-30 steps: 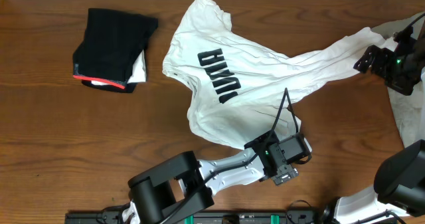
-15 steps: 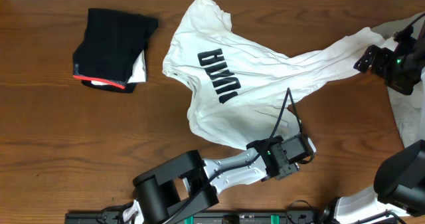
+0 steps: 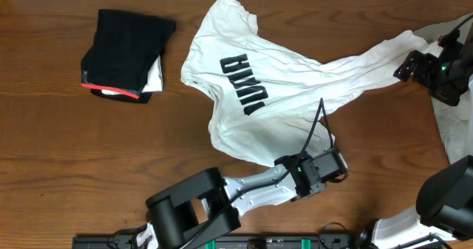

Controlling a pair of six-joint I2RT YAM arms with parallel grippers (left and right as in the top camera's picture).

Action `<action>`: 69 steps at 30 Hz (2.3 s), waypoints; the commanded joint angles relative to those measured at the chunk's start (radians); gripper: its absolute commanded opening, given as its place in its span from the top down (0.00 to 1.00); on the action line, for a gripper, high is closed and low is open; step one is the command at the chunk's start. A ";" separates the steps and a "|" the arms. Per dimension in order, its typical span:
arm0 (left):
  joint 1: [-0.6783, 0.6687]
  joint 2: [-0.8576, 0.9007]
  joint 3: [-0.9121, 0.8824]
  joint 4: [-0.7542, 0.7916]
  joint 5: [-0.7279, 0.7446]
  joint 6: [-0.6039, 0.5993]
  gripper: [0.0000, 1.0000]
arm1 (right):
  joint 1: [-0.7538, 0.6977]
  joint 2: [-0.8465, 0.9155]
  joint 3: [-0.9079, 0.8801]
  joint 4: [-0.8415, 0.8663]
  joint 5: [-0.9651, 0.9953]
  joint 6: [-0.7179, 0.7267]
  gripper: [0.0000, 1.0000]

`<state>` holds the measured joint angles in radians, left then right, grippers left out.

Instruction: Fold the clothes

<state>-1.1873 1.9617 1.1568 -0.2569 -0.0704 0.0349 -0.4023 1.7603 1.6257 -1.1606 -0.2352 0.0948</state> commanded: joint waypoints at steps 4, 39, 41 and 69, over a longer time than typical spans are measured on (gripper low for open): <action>0.006 -0.150 -0.027 -0.147 -0.127 0.013 0.94 | 0.007 -0.007 -0.004 -0.024 -0.001 -0.006 0.01; 0.164 -0.891 -0.027 -0.414 -0.126 0.005 0.94 | -0.017 -0.007 -0.537 0.477 -0.265 0.156 0.01; 0.164 -0.891 -0.027 -0.417 -0.126 0.005 0.94 | -0.018 -0.007 -0.570 0.523 -0.283 0.165 0.01; 0.164 -0.951 -0.009 -0.455 -0.212 -0.010 0.94 | -0.144 -0.008 -0.614 0.751 -0.354 0.219 0.23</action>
<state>-1.0283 1.0401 1.1278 -0.7136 -0.2481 0.0299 -0.5220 1.7603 1.0157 -0.4164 -0.5941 0.3080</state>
